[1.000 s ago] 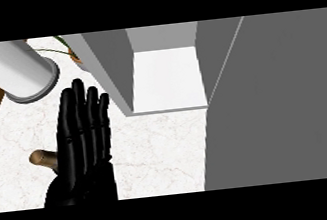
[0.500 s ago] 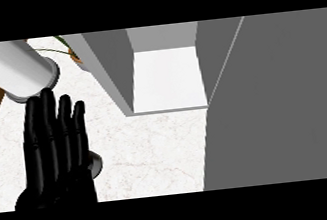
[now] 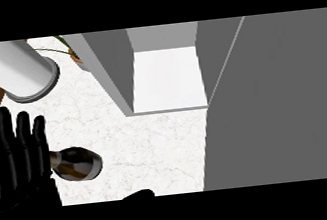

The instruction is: Pick up the wine, place it into the cabinet and close the cabinet

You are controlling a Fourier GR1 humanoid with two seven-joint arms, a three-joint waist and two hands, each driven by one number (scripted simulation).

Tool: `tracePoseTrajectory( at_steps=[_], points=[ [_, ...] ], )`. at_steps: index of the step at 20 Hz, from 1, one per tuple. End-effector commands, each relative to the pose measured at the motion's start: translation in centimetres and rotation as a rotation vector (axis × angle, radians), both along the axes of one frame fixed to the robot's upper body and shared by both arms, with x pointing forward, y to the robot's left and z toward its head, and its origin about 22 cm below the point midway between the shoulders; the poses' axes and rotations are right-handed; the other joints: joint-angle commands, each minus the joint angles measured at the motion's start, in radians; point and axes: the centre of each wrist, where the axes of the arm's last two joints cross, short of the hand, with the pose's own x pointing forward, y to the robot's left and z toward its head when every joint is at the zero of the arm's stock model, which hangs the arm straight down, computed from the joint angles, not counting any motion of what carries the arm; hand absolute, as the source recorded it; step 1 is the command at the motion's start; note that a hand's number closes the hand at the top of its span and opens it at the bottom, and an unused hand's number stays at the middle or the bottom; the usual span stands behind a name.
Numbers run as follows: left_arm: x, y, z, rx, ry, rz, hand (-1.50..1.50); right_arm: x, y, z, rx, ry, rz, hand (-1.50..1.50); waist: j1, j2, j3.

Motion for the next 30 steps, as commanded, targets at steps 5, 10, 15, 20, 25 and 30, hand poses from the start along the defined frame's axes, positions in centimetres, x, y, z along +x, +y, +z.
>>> tracePoseTrajectory(
  at_steps=[5,10,15,20,25,30],
  points=[
    [1.4,5.4,-2.3,-0.001,0.036,0.152,-1.5,-1.5,0.1,1.6,0.03,-0.038,0.031,-1.5,-0.003,0.003,-0.002],
    [1.5,6.9,-4.9,0.001,0.085,0.155,-1.5,-1.3,-0.1,1.7,0.026,-0.017,0.012,-1.5,0.0,0.001,-0.001],
    [2.0,9.2,-7.8,-0.009,0.123,0.16,-1.5,-1.1,1.2,2.5,0.012,-0.03,0.022,-1.5,0.003,0.001,-0.001],
    [2.2,9.8,-10.5,-0.003,0.184,0.156,-1.5,-1.2,1.0,0.9,0.036,-0.03,0.017,-1.5,0.0,0.001,0.0],
    [2.7,13.3,-15.5,-0.055,0.225,0.157,-1.5,-1.4,0.6,2.4,0.035,-0.021,0.023,-1.5,-0.001,0.001,-0.001],
    [2.5,15.4,-18.3,-0.051,0.254,0.163,-1.5,-0.4,0.7,0.8,0.031,-0.032,0.011,-1.5,0.0,0.001,0.0]
  ],
)
